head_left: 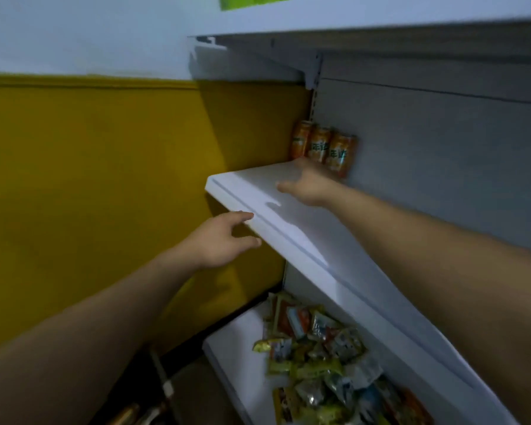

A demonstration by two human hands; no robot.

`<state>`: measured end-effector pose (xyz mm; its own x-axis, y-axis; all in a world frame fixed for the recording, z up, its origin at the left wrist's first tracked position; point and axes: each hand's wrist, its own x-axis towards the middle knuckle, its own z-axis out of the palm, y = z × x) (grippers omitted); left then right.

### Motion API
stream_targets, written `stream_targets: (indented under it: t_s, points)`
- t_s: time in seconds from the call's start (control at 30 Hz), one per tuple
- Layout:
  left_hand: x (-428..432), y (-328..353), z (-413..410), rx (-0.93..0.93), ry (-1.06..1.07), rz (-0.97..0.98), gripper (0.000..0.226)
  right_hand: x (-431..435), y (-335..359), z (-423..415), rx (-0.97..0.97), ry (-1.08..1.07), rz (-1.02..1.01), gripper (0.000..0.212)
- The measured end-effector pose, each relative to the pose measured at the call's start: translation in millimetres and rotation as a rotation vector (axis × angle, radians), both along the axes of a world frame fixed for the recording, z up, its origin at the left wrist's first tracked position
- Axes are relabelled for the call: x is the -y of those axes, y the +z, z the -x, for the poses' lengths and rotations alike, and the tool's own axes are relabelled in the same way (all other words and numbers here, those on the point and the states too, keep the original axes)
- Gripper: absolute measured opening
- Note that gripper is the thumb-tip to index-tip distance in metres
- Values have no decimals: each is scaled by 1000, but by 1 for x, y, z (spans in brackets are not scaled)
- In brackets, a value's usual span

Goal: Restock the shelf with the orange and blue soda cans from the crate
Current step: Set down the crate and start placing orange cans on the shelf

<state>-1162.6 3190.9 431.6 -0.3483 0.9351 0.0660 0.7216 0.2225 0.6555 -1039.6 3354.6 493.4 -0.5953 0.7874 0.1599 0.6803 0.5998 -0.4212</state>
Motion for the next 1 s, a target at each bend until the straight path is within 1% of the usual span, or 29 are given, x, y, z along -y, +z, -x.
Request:
stream_targets:
  t_s: [0.07, 0.13, 0.23, 0.3, 0.37, 0.43, 0.53, 0.63, 0.67, 0.73, 0.8, 0.87, 0.97, 1.0]
  points:
    - [53, -10, 9, 7, 75, 72, 65, 50, -6, 13, 17, 105, -9, 76]
    - [108, -29, 19, 23, 139, 138, 66, 95, -18, 33, 24, 205, -16, 76]
    - [189, -69, 34, 44, 259, 252, 67, 159, -54, 65, 93, 357, 37, 76]
    - [239, -96, 41, 76, 336, 351, 67, 202, -88, 83, 179, 437, 118, 75]
    - [287, -126, 45, 161, 405, 454, 67, 240, -134, 99, 288, 491, 188, 77]
    - [330, -157, 46, 259, 455, 516, 69, 272, -184, 111, 399, 536, 263, 80]
    - [377, -210, 51, 340, 525, 591, 67, 308, -253, 122, 511, 627, 374, 81]
    - [402, -252, 55, 446, 573, 622, 48, 328, -312, 135, 614, 659, 437, 81]
    - [406, -265, 58, 478, 580, 633, 46, 332, -330, 140, 635, 655, 460, 81]
    - [409, -292, 65, 528, 571, 662, 55, 335, -365, 149, 656, 644, 518, 75]
    - [408, -321, 75, 577, 539, 648, 47, 334, -397, 156, 656, 639, 565, 65]
    - [402, -347, 83, 608, 517, 661, 40, 330, -425, 162, 659, 608, 630, 63]
    - [392, -395, 95, 629, 548, 724, 56, 323, -471, 172, 685, 567, 724, 51]
    - [388, -412, 98, 640, 546, 726, 55, 322, -484, 175, 711, 546, 733, 43]
